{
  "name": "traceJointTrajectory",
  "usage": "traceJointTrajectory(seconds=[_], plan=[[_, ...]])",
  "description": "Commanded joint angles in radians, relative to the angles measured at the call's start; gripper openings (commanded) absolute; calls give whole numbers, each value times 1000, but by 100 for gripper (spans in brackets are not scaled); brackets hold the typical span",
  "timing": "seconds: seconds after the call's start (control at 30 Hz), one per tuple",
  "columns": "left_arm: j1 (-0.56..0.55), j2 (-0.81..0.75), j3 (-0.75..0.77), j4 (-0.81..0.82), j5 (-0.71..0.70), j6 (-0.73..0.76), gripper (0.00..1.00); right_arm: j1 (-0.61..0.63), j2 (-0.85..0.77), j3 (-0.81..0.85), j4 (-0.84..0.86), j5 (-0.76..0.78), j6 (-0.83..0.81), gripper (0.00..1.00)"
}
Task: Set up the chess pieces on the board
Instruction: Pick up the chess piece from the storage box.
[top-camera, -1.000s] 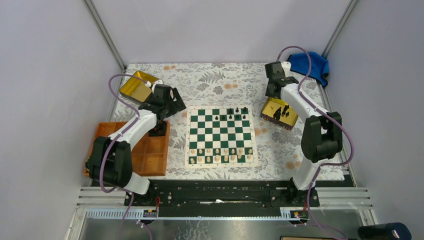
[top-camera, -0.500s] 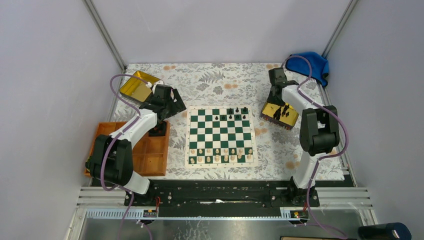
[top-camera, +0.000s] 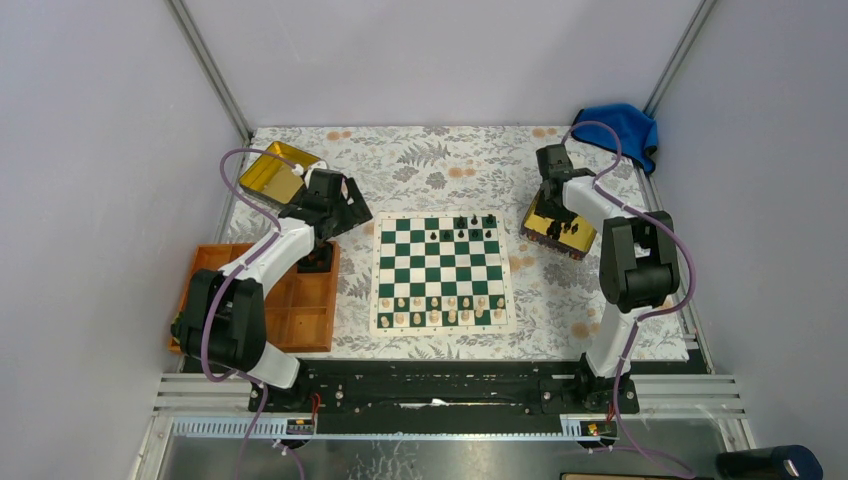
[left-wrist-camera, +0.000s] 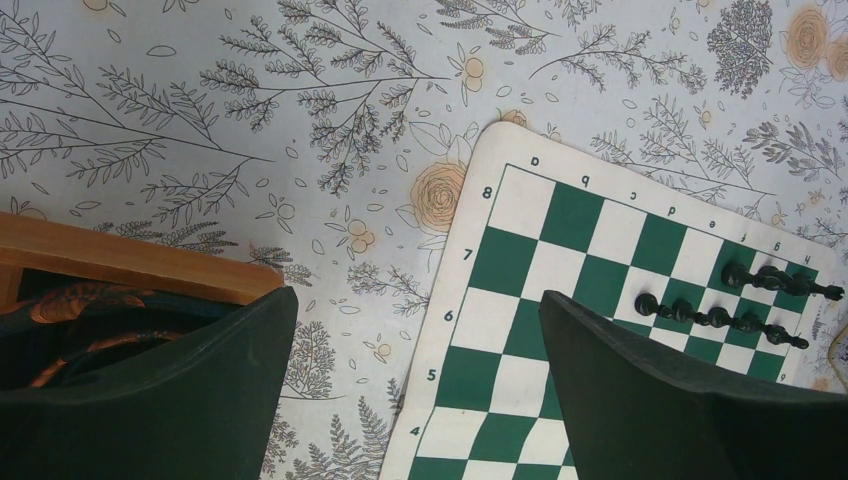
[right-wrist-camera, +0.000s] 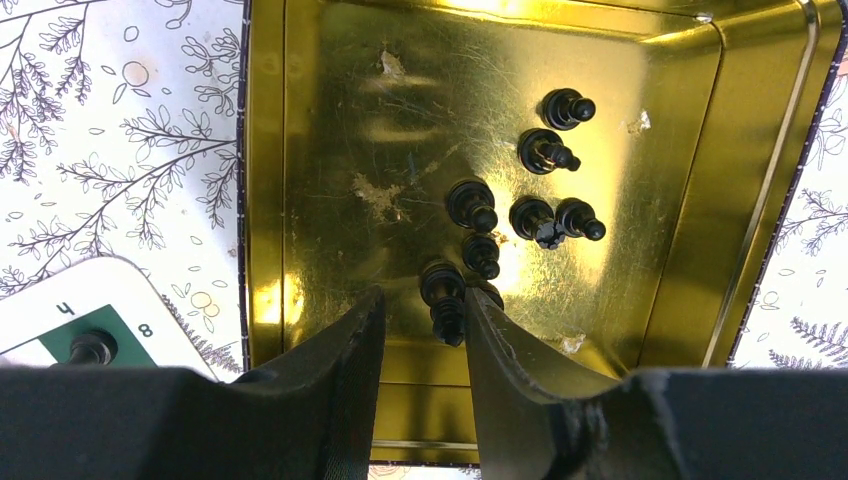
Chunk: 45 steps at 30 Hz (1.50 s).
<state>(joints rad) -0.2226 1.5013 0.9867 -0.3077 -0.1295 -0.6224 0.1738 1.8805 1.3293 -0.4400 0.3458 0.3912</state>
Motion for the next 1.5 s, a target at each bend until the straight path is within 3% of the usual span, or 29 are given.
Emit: traceJointTrajectory(seconds=[0.0,0.57,0.93,1.17,1.47], plan=[[2,-15,14,-10,-1,20,99,-5,-62,-6,15,-8,16,41],[2,-42,-26,-13,2,17,99,-6,-70,-40,13,-18,18,39],[3,-36,-28,-8,5,16,99,-6,-68,-45,16,-12,18,25],[2,-32,-29,-9,7,16,99,-5,-63,-36,13,2,10,6],[2,-33,-29,-9,7,15,99,-5,-62,-26,14,6,1,0]])
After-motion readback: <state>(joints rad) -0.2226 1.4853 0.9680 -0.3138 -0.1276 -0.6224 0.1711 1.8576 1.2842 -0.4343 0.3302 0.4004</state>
